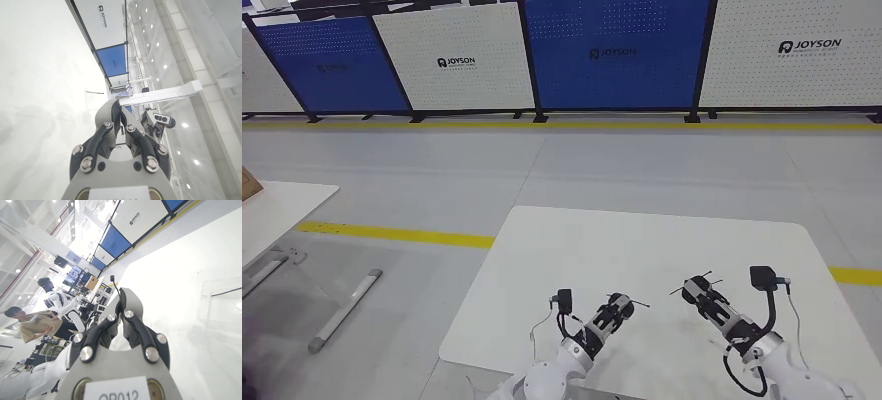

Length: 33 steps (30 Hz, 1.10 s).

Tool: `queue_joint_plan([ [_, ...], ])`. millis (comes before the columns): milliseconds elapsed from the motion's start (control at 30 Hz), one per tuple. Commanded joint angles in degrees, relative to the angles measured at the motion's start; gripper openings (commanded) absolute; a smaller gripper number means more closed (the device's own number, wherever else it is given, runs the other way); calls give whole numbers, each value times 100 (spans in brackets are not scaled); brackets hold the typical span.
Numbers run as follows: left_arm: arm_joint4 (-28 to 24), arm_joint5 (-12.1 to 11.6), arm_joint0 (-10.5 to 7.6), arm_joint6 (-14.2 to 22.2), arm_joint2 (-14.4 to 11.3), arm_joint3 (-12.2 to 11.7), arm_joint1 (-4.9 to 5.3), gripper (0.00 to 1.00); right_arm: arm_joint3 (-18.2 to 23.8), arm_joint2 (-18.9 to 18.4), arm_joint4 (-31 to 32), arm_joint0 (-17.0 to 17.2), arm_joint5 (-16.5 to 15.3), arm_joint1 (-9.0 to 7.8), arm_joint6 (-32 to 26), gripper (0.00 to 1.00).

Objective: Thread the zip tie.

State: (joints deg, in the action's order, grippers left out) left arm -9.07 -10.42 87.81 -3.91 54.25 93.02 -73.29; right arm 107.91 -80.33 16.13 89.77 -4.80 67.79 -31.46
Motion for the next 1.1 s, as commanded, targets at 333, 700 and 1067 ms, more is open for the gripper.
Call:
queue_joint_plan([
  [333, 9, 0, -4, -14, -8, 0, -3, 0, 0, 0, 0, 0, 0, 0, 0, 0],
  [700, -441, 94, 79, 266, 124, 233, 14, 0, 0, 0, 0, 0, 0, 0, 0, 0],
  [1067, -441, 94, 79, 266, 124, 233, 14, 0, 126, 39, 793, 349, -128, -17, 644, 0],
])
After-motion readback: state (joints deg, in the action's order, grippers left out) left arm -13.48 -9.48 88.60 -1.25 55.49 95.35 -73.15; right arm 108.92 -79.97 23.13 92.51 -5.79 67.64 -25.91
